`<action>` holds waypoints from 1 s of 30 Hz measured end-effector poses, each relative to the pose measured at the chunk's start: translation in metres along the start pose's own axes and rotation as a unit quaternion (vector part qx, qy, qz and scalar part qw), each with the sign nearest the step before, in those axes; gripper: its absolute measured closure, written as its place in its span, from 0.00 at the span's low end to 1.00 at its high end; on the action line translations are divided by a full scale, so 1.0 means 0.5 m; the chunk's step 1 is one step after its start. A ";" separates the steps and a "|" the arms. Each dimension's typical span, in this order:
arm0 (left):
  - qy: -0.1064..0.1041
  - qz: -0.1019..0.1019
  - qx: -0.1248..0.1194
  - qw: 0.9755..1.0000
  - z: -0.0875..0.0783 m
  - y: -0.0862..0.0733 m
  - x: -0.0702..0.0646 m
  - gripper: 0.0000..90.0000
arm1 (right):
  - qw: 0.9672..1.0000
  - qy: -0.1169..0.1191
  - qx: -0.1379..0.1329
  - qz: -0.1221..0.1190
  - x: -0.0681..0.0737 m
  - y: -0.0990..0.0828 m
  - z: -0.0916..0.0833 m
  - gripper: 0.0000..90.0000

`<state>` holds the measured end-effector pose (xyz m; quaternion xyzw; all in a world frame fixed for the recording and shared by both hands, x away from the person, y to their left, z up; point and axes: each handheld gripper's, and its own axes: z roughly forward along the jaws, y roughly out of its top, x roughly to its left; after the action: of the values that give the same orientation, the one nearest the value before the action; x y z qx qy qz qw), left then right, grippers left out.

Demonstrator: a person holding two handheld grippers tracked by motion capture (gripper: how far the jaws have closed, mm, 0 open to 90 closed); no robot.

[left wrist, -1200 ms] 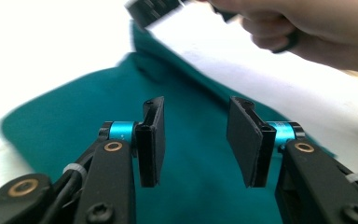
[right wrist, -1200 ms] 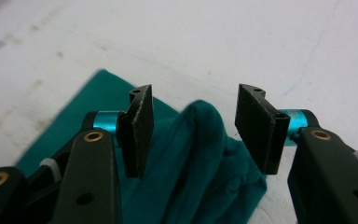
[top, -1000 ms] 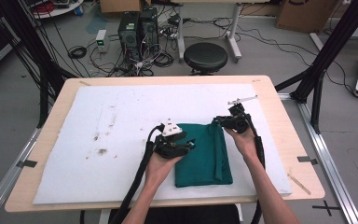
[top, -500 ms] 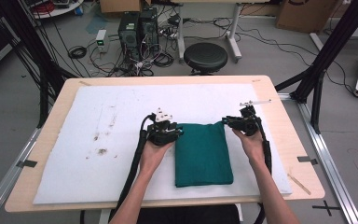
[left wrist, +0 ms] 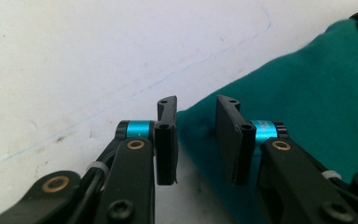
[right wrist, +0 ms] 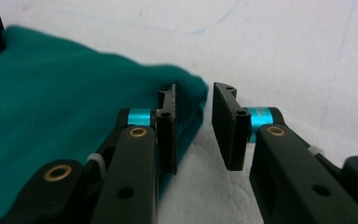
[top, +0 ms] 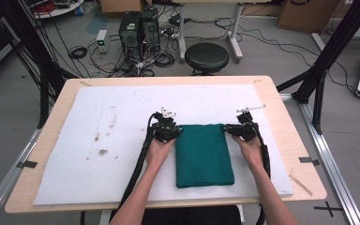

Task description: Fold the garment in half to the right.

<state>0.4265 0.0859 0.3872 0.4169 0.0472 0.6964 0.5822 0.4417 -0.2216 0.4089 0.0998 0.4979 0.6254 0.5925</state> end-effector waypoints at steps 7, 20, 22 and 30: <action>-0.015 -0.017 -0.045 0.999 -0.015 0.009 0.006 0.75 | 0.999 -0.008 -0.052 0.013 0.013 0.010 -0.033 0.79; 0.029 -0.004 -0.010 1.000 -0.007 0.002 0.005 0.71 | 0.999 -0.030 -0.013 0.014 0.010 0.011 0.007 0.77; 0.014 0.002 -0.029 0.999 -0.026 0.002 0.001 0.70 | 0.999 -0.033 -0.022 0.016 0.011 0.005 -0.007 0.75; -0.069 0.014 -0.053 0.996 -0.093 -0.034 -0.036 0.67 | 0.998 0.023 -0.060 -0.029 0.078 -0.036 -0.073 0.74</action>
<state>0.4099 0.0957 0.3383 0.4328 -0.0360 0.6758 0.5955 0.4162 -0.2106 0.3598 0.0350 0.4758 0.6385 0.6039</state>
